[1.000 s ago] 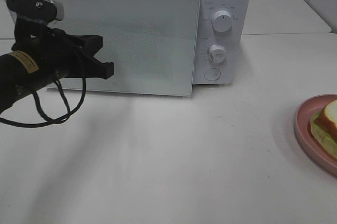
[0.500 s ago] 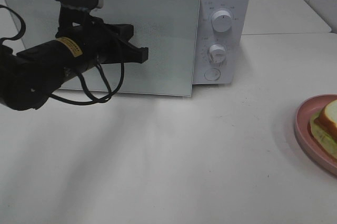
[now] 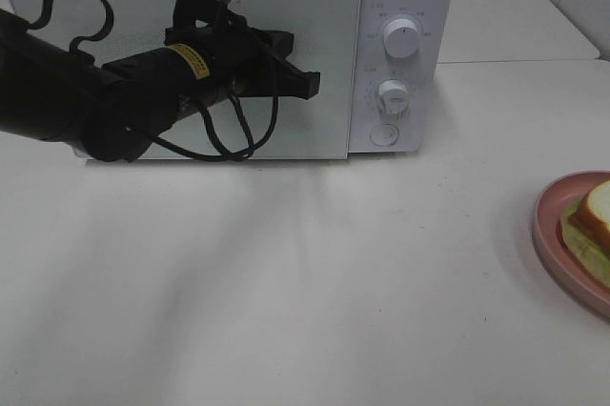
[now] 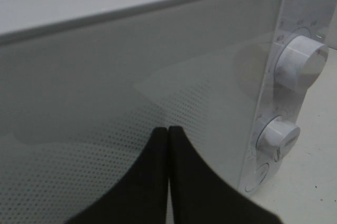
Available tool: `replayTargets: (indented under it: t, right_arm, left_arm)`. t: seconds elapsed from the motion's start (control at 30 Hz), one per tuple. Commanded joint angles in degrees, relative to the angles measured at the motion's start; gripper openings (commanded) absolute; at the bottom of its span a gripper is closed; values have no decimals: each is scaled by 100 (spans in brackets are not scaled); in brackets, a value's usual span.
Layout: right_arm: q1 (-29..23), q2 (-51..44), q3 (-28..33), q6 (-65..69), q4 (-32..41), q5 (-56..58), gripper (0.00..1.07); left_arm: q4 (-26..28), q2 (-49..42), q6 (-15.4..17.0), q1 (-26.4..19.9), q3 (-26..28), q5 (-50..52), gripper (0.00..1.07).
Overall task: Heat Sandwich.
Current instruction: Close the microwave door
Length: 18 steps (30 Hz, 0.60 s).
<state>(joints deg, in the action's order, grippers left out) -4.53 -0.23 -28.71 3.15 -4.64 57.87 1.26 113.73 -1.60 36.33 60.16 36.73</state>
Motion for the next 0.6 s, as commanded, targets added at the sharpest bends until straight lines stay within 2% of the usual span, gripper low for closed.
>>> replayTargets:
  t: [0.03,0.13,0.3,0.5,0.6]
  right_arm:
    - [40,-155,11,-57,-11,-92,74]
    - [40,-155,11,-57,-11,-92,74]
    - [40,-155,11,-57,-11,-92,74]
    - [40,-155,11,-57,-11,-92,74]
    - [40,-155,11,-57,-11,-92,74]
  left_arm:
    - [309,103,23,-69,309,34,0]
    - [315,292,17,-69,602,-29,0]
    - [327,424,17,-69,796,-155,0]
    - [218,355,17,-40,779,-367,0]
    - [218,103,17,40,556,-476,0]
